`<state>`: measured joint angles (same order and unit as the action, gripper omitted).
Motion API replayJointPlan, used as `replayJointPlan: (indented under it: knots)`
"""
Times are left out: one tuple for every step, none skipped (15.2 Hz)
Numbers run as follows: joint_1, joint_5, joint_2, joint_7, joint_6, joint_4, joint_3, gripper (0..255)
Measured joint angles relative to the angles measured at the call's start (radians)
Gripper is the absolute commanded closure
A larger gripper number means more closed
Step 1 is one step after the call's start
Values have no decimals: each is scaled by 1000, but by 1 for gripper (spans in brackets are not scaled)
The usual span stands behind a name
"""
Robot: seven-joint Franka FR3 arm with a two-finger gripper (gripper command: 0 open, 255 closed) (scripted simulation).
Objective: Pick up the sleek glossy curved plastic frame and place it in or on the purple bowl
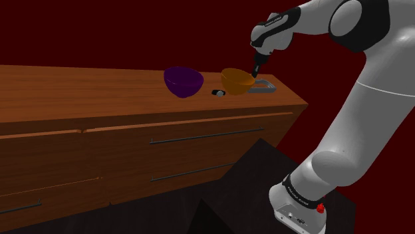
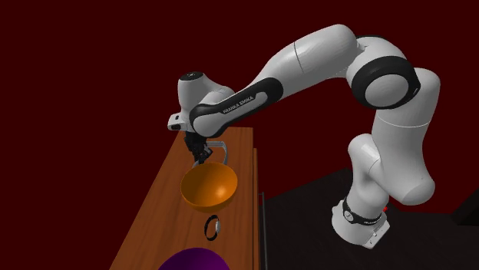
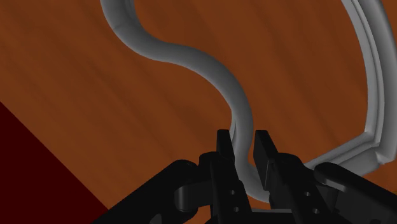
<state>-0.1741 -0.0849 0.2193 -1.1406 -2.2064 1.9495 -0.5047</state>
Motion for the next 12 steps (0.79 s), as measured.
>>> replayJointPlan:
  knots:
    - [0, 0, 0, 0, 0, 0, 0, 255]
    - [0, 0, 0, 0, 0, 0, 0, 255]
    - [0, 0, 0, 0, 0, 0, 0, 255]
    - [0, 0, 0, 0, 0, 0, 0, 255]
    - [0, 0, 0, 0, 0, 0, 0, 255]
    - [0, 1, -1, 1, 6, -4, 0, 255]
    - [2, 5, -7, 5, 14, -7, -1, 255]
    - [3, 8, -12, 6, 26, -16, -2, 255]
    - [3, 11, -18, 6, 37, -22, -3, 255]
    - [3, 14, -21, 8, 46, -28, -4, 255]
    - [5, 18, -27, 10, 57, -33, -5, 255]
    - [6, 21, -33, 13, 69, -41, -5, 255]
